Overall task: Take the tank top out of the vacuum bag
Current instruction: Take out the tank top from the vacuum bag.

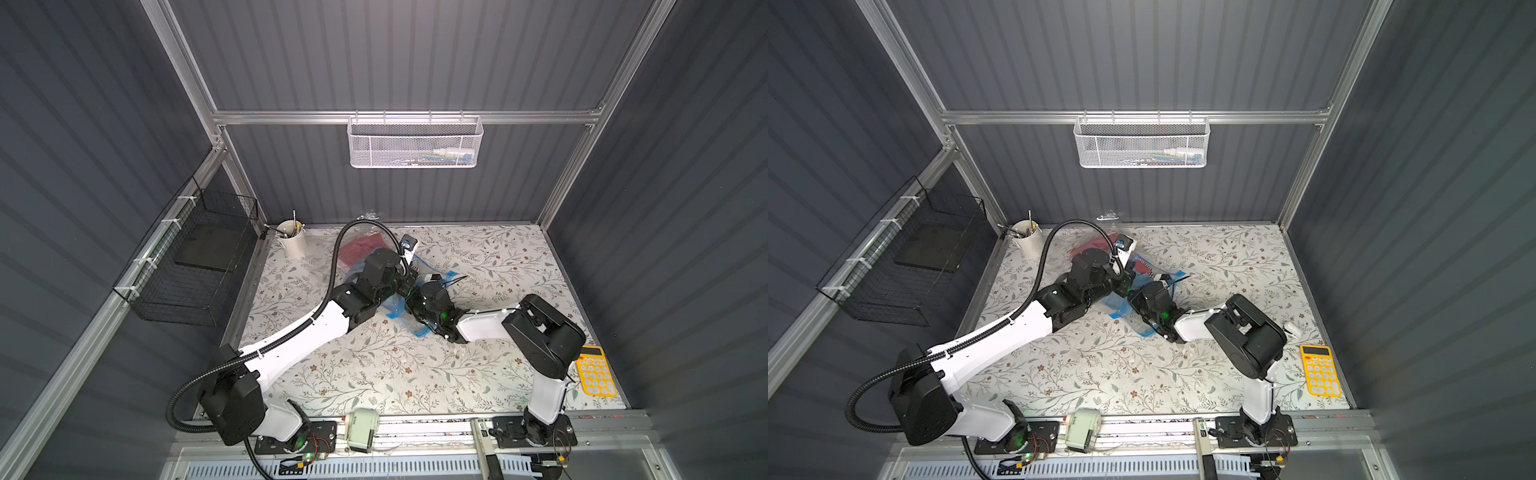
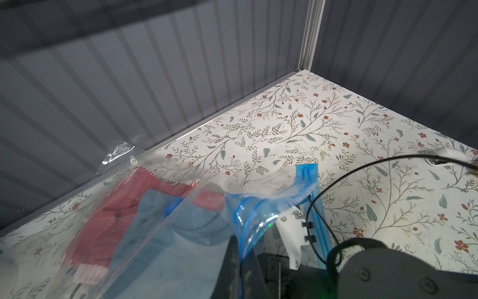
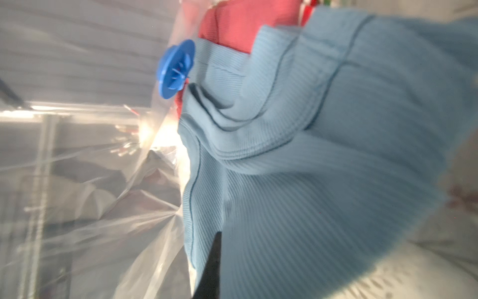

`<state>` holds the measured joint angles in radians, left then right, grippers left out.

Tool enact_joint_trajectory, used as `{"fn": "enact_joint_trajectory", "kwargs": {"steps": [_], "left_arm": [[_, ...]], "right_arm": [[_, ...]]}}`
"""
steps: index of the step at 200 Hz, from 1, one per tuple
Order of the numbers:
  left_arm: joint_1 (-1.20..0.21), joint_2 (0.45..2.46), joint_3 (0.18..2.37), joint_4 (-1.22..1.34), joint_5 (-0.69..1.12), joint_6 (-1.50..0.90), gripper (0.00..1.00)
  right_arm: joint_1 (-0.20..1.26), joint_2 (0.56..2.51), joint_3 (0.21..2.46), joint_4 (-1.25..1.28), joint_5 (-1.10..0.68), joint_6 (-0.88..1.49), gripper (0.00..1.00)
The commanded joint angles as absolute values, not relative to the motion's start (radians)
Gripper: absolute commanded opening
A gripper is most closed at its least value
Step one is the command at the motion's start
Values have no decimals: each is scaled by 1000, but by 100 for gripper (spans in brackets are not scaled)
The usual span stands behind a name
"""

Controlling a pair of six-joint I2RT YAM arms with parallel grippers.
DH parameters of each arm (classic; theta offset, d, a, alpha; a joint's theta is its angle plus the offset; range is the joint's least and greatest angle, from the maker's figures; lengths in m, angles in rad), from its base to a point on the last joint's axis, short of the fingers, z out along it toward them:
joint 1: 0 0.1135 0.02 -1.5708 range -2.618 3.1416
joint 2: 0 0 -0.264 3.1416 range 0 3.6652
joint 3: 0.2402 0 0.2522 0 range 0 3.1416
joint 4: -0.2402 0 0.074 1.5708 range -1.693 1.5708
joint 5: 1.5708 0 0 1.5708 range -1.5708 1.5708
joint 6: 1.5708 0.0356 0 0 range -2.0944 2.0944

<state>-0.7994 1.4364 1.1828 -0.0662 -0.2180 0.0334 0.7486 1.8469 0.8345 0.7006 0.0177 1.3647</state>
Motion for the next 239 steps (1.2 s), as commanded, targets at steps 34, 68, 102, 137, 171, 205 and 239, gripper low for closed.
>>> {"fn": "enact_joint_trajectory", "kwargs": {"steps": [34, 68, 102, 137, 171, 205, 239], "left_arm": [[-803, 1442, 1183, -63, -250, 67, 0], [-803, 1444, 1181, -63, -250, 65, 0], [-804, 1440, 1184, -63, -239, 63, 0], [-803, 1444, 1185, -63, -239, 63, 0], [-803, 1444, 1183, -64, -245, 64, 0], [-804, 1450, 1184, -64, -244, 65, 0], [-803, 1457, 1185, -64, -244, 65, 0]], "right_arm": [[759, 1686, 762, 660, 5, 1386, 0], [768, 1564, 737, 549, 41, 1387, 0], [772, 1444, 738, 426, 64, 1362, 0], [777, 1355, 745, 318, 72, 1339, 0], [793, 1257, 742, 229, 123, 1323, 0], [795, 1164, 756, 126, 164, 1296, 0], [795, 1088, 784, 33, 189, 1274, 0]]}}
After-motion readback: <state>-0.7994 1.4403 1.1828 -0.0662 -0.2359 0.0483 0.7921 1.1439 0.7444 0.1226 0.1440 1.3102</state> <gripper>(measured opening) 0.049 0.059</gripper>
